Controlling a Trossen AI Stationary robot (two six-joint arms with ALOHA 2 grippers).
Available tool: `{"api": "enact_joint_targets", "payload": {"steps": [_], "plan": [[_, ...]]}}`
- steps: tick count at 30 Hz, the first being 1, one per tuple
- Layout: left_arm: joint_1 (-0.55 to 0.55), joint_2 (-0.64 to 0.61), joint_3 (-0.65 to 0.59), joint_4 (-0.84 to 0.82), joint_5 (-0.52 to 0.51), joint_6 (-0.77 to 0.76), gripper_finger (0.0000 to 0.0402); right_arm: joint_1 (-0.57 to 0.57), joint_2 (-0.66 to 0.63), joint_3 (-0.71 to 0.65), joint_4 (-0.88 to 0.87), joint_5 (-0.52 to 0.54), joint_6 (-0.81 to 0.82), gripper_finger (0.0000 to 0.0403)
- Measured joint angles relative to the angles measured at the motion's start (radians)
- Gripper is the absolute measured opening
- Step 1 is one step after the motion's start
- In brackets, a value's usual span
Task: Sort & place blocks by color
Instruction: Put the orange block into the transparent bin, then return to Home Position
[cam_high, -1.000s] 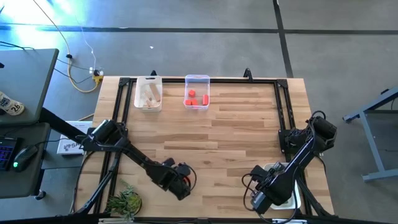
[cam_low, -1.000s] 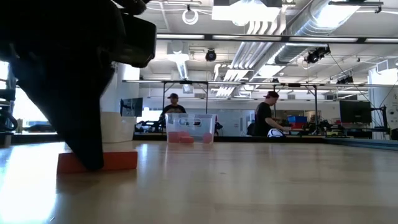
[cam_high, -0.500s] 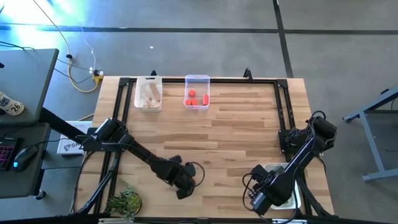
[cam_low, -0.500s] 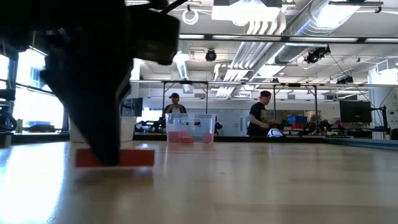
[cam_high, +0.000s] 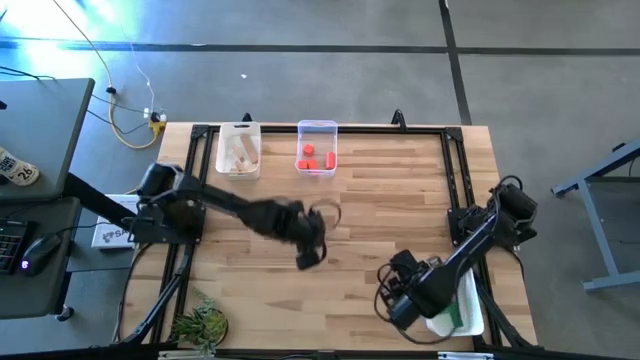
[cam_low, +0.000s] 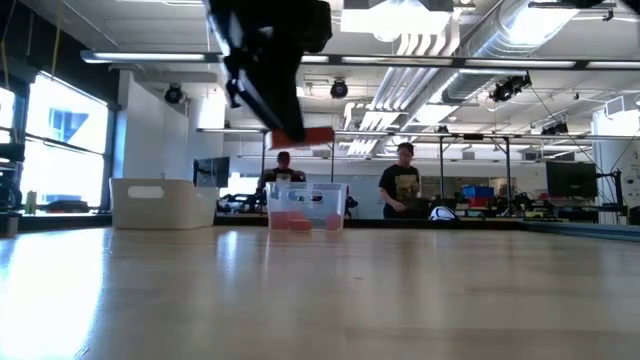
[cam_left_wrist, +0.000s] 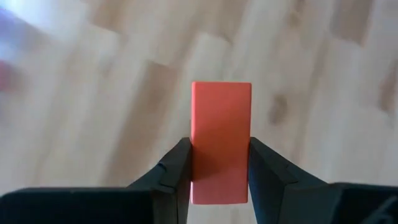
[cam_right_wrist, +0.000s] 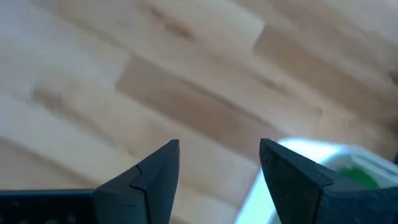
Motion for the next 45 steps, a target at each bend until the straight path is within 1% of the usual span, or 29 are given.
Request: {"api": "enact_joint_targets", "payload": {"steps": [4, 9, 14, 18, 21, 24, 32, 41, 45], "plan": [[0.106, -0.050, 0.001, 0.018, -0.006, 0.061, 0.0095, -0.061, 0.000, 0.000, 0.004, 0.051, -0.067, 0.0209], [0.241, -0.082, 0.002, 0.030, -0.011, 0.121, 0.0095, -0.152, 0.000, 0.000, -0.001, 0.094, -0.233, 0.0209], [0.371, -0.083, 0.002, 0.038, -0.010, 0.138, 0.0101, -0.263, 0.000, 0.000, -0.006, 0.098, -0.442, 0.0209], [0.467, -0.084, 0.002, 0.066, 0.012, 0.165, 0.0102, -0.364, 0.000, 0.000, 0.001, 0.115, -0.594, 0.0209], [0.528, -0.084, 0.002, 0.086, 0.017, 0.165, 0.0102, -0.441, 0.000, 0.000, 0.009, 0.115, -0.694, 0.0209], [0.581, -0.084, 0.002, 0.099, 0.029, 0.165, 0.0112, -0.511, 0.000, 0.000, 0.023, 0.118, -0.770, 0.0209], [0.677, -0.076, 0.002, 0.133, 0.133, 0.157, 0.0143, -0.656, 0.000, 0.000, 0.092, 0.118, -0.973, 0.0209], [0.709, -0.067, 0.002, 0.168, 0.157, 0.156, 0.0174, -0.751, 0.000, 0.000, 0.139, 0.118, -1.131, 0.0209], [0.719, -0.075, 0.002, 0.171, 0.233, 0.156, 0.0183, -0.779, 0.000, 0.000, 0.155, 0.117, -1.200, 0.0209]]}}
